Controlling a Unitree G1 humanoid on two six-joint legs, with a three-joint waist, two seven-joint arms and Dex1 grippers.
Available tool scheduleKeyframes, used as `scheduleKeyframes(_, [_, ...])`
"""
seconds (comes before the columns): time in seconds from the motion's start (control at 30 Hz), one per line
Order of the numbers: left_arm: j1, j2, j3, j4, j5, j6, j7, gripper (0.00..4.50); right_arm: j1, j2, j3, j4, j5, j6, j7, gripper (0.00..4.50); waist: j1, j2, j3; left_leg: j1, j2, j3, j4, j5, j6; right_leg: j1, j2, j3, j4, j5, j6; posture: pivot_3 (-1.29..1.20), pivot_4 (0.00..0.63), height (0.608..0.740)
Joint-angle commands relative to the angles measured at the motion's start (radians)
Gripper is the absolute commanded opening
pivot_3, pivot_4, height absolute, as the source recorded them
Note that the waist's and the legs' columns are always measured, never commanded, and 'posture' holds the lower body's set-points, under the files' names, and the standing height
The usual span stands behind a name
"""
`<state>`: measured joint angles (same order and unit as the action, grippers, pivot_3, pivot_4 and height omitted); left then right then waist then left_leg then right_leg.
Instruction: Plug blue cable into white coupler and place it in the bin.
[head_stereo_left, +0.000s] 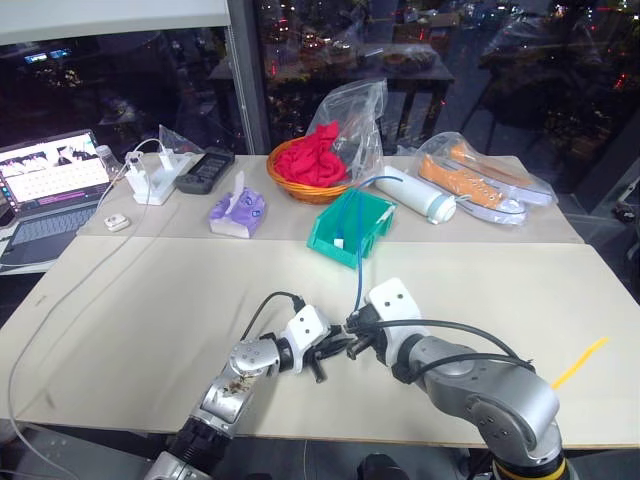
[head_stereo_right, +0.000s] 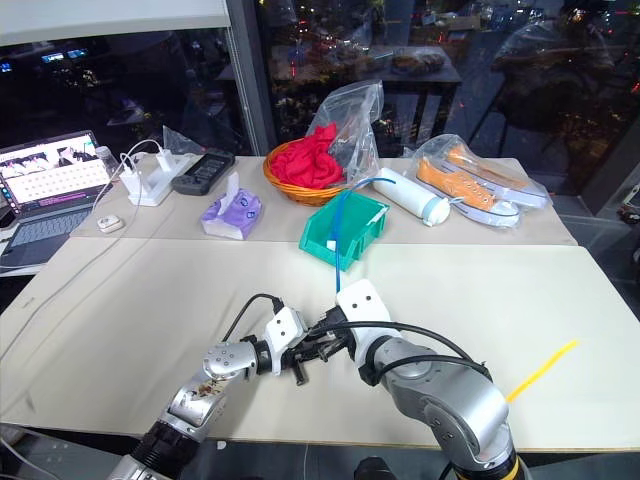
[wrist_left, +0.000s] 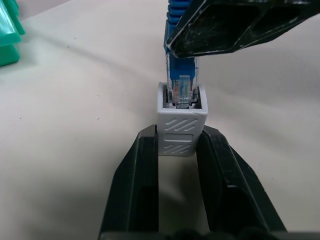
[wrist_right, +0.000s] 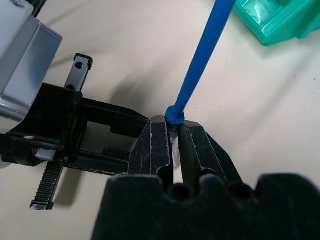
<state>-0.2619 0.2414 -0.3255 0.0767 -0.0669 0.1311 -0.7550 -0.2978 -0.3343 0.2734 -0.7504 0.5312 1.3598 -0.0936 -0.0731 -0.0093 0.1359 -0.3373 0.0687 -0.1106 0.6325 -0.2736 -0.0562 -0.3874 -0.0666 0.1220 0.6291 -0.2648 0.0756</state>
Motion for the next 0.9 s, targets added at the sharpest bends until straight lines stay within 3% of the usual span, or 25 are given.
scheduleKeyframes(0.03, [0.006,-0.023,-0.01,-0.052,-0.024,-0.028,-0.008,0.61,0.072,-0.009,0.152,0.172,-0.003,0.084,0.067,0.0,-0.001,-0.001,-0.008,0.001,0.0,0.0,-0.001,0.0,0.0,0.0,0.0,0.0,0.0,-0.001,0.0,0.0,0.15,0.723])
scheduleKeyframes(0.37, [0.025,-0.016,0.001,-0.085,-0.029,0.002,-0.01,0.61,0.141,0.021,0.184,0.197,-0.11,0.029,0.076,0.0,-0.013,-0.001,-0.016,0.004,0.001,0.0,-0.006,0.0,0.0,0.0,0.001,0.0,0.0,-0.003,-0.002,0.0,0.15,0.723])
scheduleKeyframes(0.83, [0.012,-0.021,0.011,-0.072,-0.033,-0.004,-0.015,0.61,0.094,0.023,0.165,0.223,-0.194,-0.007,0.126,0.0,-0.021,-0.002,-0.015,0.004,0.001,0.0,-0.007,0.0,0.0,0.0,0.001,0.0,-0.001,-0.004,-0.001,0.0,0.15,0.723])
scheduleKeyframes(0.9, [0.01,-0.021,0.017,-0.073,-0.035,-0.003,-0.014,1.61,0.084,0.026,0.151,0.227,-0.205,-0.013,0.136,0.0,-0.022,-0.003,-0.015,0.004,0.001,0.0,-0.007,0.0,0.0,0.0,0.001,0.0,-0.001,-0.004,-0.002,0.0,0.15,0.723])
